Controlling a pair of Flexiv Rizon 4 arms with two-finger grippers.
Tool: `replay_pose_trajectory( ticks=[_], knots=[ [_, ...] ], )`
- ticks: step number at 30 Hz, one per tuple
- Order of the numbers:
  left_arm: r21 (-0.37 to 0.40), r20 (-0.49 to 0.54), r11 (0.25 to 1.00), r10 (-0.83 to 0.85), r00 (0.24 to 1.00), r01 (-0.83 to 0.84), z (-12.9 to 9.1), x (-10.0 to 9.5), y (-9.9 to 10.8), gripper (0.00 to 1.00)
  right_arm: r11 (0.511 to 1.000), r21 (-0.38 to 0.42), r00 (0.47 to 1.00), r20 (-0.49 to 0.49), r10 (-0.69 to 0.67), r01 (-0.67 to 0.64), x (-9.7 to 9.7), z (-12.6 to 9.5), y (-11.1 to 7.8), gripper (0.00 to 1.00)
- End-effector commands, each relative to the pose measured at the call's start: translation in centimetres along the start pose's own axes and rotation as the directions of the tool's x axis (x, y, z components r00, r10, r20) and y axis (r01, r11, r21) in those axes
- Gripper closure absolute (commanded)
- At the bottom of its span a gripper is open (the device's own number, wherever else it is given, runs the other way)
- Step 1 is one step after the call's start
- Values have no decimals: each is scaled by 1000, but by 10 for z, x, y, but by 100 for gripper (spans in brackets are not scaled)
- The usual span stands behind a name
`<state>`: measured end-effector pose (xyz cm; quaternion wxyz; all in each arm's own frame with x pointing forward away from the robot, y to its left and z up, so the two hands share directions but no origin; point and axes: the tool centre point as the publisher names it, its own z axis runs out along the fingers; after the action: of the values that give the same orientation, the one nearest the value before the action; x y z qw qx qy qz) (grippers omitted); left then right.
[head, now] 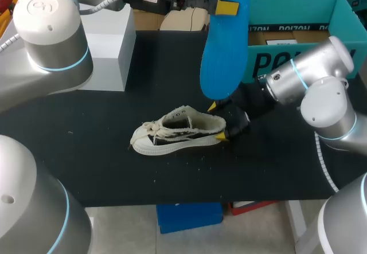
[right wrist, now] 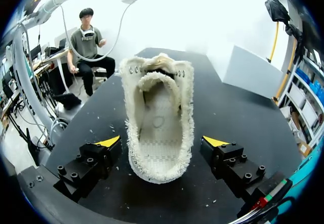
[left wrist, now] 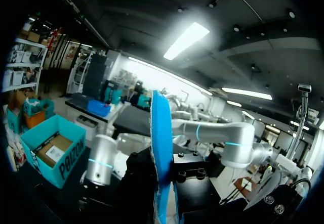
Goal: Take the shoe out of the shoebox, open the shoe tongue, remove and reinsert the insole, then place the shoe into the shoebox
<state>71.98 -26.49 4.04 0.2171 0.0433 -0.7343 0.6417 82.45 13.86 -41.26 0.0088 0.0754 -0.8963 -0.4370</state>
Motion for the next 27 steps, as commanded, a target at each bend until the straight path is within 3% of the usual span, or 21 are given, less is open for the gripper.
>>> replay_pose_trajectory(
  ticks=[1,15,19,27],
  knots=[
    [-2,3,1000,-1,1000,1,1,0,0,100,1000,-25,1000,-6,2,-2,-2,6,-4,0],
    [-2,3,1000,-1,1000,1,1,0,0,100,1000,-8,1000,-9,5,-5,-1,8,-6,0],
    [-2,3,1000,-1,1000,1,1,0,0,100,986,165,1000,-26,-8,12,-4,-8,-8,0],
    [-2,3,1000,-1,1000,1,1,0,0,100,917,398,999,12,-31,24,-22,-37,4,0]
  ],
)
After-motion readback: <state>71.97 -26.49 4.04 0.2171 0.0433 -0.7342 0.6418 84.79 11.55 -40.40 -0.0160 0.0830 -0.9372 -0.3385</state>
